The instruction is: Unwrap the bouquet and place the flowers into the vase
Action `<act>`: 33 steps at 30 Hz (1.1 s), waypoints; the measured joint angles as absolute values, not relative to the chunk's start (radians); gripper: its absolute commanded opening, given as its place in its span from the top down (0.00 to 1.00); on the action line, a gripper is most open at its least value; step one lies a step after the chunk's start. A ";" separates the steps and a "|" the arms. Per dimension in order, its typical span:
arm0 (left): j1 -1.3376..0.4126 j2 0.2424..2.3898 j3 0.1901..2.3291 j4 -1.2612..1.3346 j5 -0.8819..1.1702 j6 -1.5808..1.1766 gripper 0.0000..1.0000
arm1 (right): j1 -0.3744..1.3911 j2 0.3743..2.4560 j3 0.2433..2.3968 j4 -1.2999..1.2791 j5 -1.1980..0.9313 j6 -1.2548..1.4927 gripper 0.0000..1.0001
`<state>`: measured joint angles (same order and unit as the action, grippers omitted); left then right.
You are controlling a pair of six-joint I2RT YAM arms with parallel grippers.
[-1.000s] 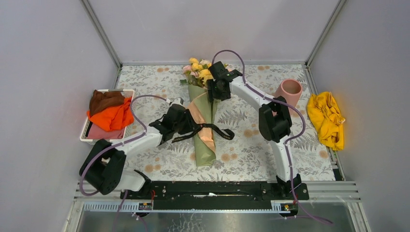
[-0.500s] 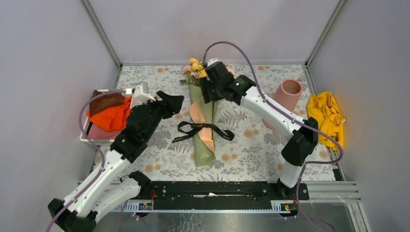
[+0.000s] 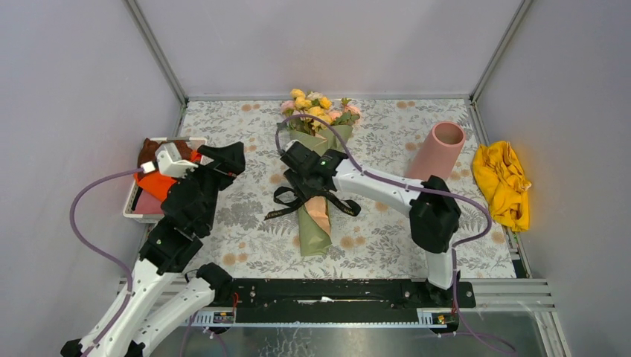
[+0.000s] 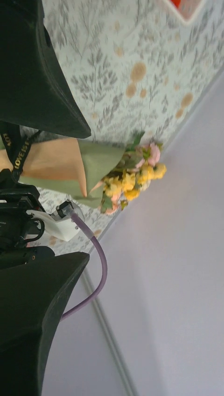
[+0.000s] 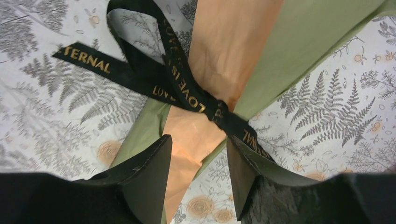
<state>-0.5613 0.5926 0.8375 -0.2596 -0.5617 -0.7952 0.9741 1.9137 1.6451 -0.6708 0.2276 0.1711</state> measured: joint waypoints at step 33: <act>-0.561 0.571 0.794 -0.369 -0.663 -0.775 0.01 | 0.998 2.210 1.888 -0.752 0.304 0.049 0.61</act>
